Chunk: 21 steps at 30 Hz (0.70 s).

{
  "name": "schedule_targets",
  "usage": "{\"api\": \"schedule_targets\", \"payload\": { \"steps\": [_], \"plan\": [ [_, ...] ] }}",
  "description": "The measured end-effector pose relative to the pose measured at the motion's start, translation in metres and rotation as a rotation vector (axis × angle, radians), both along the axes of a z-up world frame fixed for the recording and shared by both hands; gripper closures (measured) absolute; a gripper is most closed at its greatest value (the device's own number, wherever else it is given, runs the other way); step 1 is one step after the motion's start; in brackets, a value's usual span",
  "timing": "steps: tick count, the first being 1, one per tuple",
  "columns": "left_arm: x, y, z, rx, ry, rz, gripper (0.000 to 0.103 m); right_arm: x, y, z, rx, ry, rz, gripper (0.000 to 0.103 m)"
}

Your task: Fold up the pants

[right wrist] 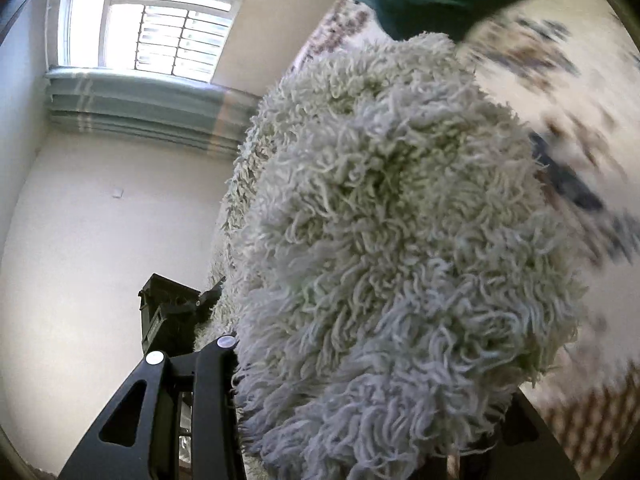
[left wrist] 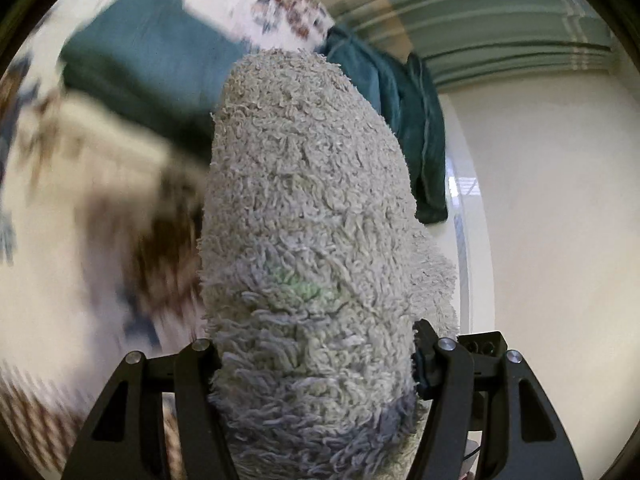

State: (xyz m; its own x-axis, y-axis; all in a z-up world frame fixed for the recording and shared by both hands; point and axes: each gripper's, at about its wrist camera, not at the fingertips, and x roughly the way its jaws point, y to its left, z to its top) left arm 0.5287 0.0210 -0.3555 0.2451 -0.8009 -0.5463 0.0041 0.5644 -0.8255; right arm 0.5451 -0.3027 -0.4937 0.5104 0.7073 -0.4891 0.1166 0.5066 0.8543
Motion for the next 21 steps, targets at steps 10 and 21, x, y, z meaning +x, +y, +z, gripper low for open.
{"api": "schedule_targets", "payload": {
  "steps": [10,21],
  "plan": [
    [0.229,0.099,-0.018,0.023,-0.042,-0.001,0.043,0.233,0.108,-0.022,-0.024,-0.047,-0.004,0.06],
    [0.281,0.133,-0.102,0.162,0.077,-0.059,0.04,0.312,0.155,-0.112,-0.108,0.136,0.043,0.037]
  ]
}}
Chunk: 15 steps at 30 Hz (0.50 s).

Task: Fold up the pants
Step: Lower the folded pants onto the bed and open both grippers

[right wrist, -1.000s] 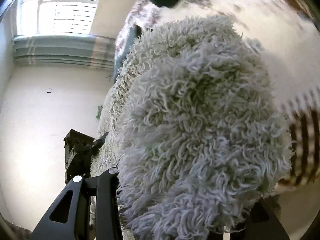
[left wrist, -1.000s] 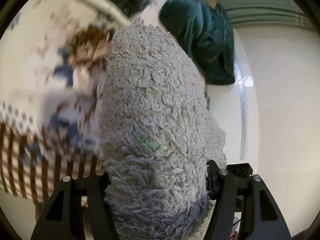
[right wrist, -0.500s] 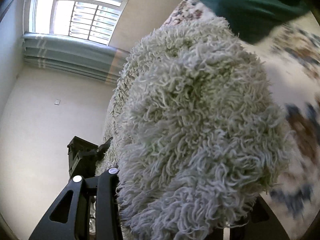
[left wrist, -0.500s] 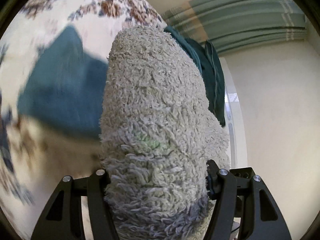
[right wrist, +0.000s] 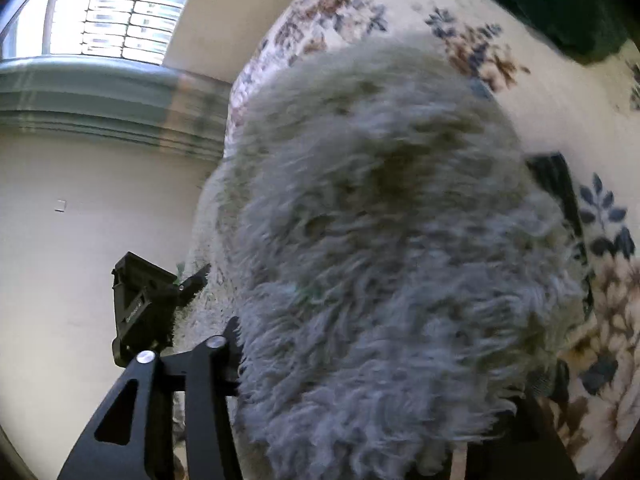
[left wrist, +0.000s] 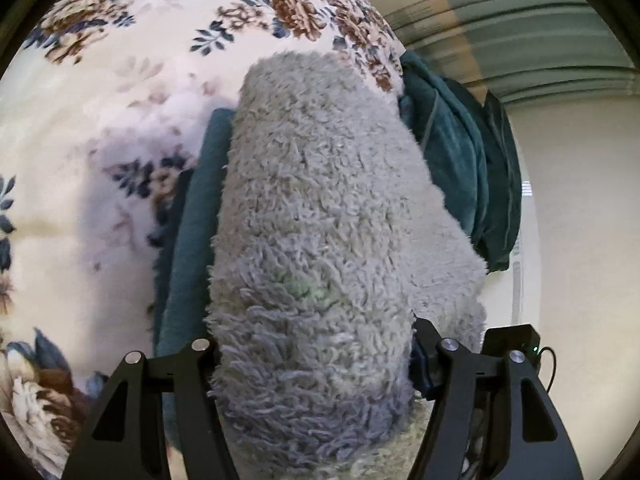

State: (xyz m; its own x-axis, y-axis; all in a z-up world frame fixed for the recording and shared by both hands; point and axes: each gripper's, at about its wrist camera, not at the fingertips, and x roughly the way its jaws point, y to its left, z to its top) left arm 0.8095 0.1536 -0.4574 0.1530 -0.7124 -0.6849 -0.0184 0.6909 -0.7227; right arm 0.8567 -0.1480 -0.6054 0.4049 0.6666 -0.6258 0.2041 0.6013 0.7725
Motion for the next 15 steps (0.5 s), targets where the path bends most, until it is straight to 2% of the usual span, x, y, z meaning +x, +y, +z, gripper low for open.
{"api": "schedule_targets", "payload": {
  "steps": [1,4,5,6,7,10,11,12,14,15],
  "plan": [
    [-0.005,0.002,0.002,0.005,-0.001,-0.001,0.04,-0.003,-0.002,0.0,-0.02,0.014,0.008,0.025],
    [-0.018,0.004,0.012,0.044,-0.005,-0.004,0.039,-0.01,-0.01,0.014,-0.127,0.029,0.025,0.017],
    [-0.021,0.003,0.018,0.078,-0.012,0.0,0.038,-0.022,-0.014,0.026,-0.197,0.039,0.038,0.016],
    [-0.023,0.003,0.025,0.126,-0.021,0.006,0.031,-0.022,-0.014,0.026,-0.197,0.039,0.038,0.01],
    [-0.02,0.002,0.029,0.19,-0.04,0.014,0.025,-0.025,-0.017,0.03,-0.252,0.046,0.041,0.007],
    [-0.029,-0.006,0.046,0.397,-0.118,0.031,0.019,-0.035,-0.021,0.048,-0.417,0.061,0.046,0.005],
    [-0.036,-0.01,0.053,0.456,-0.137,0.036,0.018,-0.033,-0.019,0.059,-0.521,0.067,0.04,0.004],
    [-0.046,-0.015,0.063,0.51,-0.161,0.04,0.017,-0.039,-0.015,0.07,-0.578,0.067,0.034,0.001],
    [-0.057,-0.021,0.073,0.57,-0.183,0.057,0.016,-0.064,-0.008,0.105,-0.665,0.064,0.009,0.0],
    [-0.064,-0.026,0.08,0.598,-0.194,0.059,0.013,-0.064,-0.008,0.105,-0.665,0.064,0.009,0.0]
  ]
}}
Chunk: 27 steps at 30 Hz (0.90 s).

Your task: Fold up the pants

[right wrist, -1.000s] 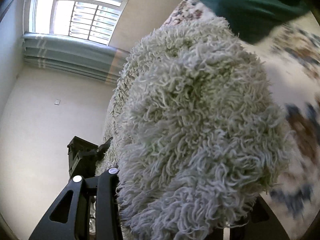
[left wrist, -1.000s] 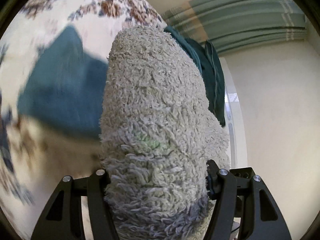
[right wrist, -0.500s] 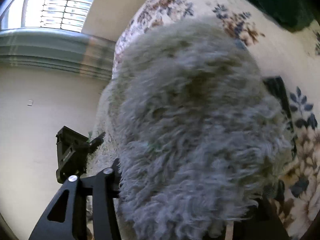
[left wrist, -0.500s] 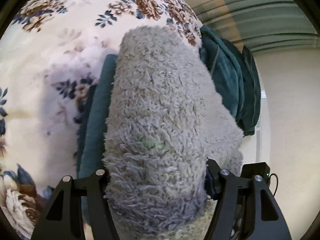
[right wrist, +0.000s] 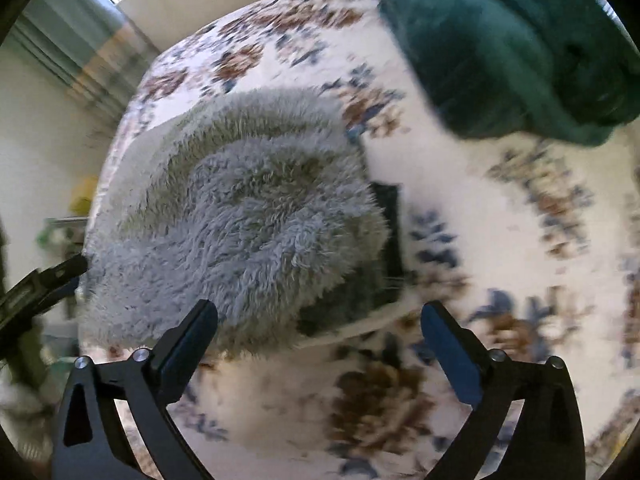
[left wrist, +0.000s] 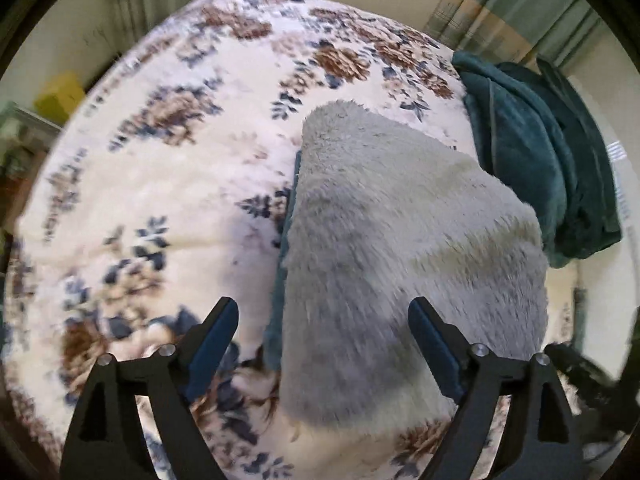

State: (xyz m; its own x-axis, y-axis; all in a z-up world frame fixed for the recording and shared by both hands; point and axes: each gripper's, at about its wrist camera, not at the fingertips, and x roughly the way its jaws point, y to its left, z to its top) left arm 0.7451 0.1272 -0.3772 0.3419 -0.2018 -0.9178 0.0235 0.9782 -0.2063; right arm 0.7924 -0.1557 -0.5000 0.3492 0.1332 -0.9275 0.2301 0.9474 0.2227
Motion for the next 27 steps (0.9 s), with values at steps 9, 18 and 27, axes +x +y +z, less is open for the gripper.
{"api": "schedule_targets", "payload": {
  "steps": [9,18,27],
  "plan": [
    [-0.068,-0.032,0.083,0.202,-0.158,-0.007,0.008,-0.087,0.011,0.137,-0.286,-0.15,-0.063,0.0],
    [-0.171,-0.039,0.188,0.214,-0.303,0.037,0.008,-0.213,0.019,0.282,-0.313,-0.312,-0.003,0.0],
    [-0.285,-0.05,0.274,0.255,-0.427,0.103,0.008,-0.32,0.019,0.374,-0.308,-0.44,0.035,0.0]
  ]
}}
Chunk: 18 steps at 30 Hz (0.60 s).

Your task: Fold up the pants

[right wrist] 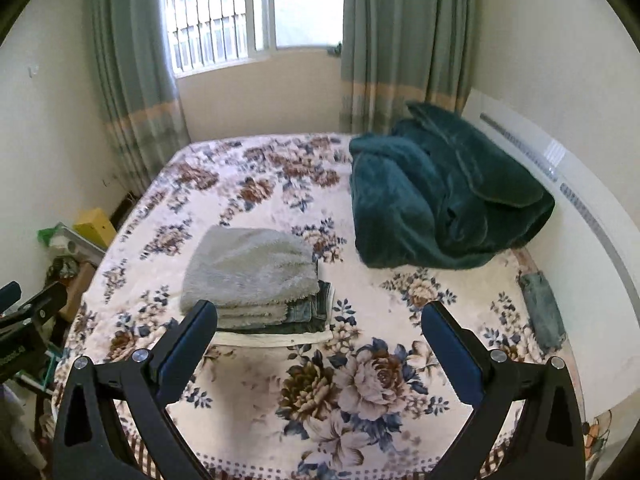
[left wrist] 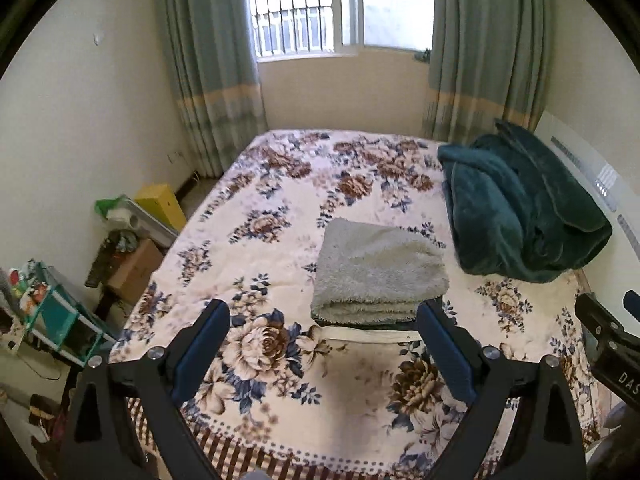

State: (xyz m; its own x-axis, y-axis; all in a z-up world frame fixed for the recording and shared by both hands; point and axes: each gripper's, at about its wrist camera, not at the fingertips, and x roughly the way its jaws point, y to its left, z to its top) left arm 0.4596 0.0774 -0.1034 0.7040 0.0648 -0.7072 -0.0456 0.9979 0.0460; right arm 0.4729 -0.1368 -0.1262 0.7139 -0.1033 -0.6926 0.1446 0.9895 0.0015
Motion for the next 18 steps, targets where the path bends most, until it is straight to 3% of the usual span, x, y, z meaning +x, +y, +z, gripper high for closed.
{"api": "schedule_targets", "payload": {
  "steps": [1,8,18],
  "plan": [
    [-0.009,-0.002,0.005,-0.002,-0.005,0.006,0.008,-0.031,0.0,0.022,-0.008,-0.034,0.02,0.0],
    [-0.074,-0.016,0.036,-0.005,-0.051,0.031,0.008,-0.105,-0.006,0.069,-0.007,-0.097,0.066,0.0],
    [-0.119,-0.028,0.057,0.008,-0.094,0.034,0.008,-0.167,-0.017,0.108,0.017,-0.109,0.081,0.0]
  ]
}}
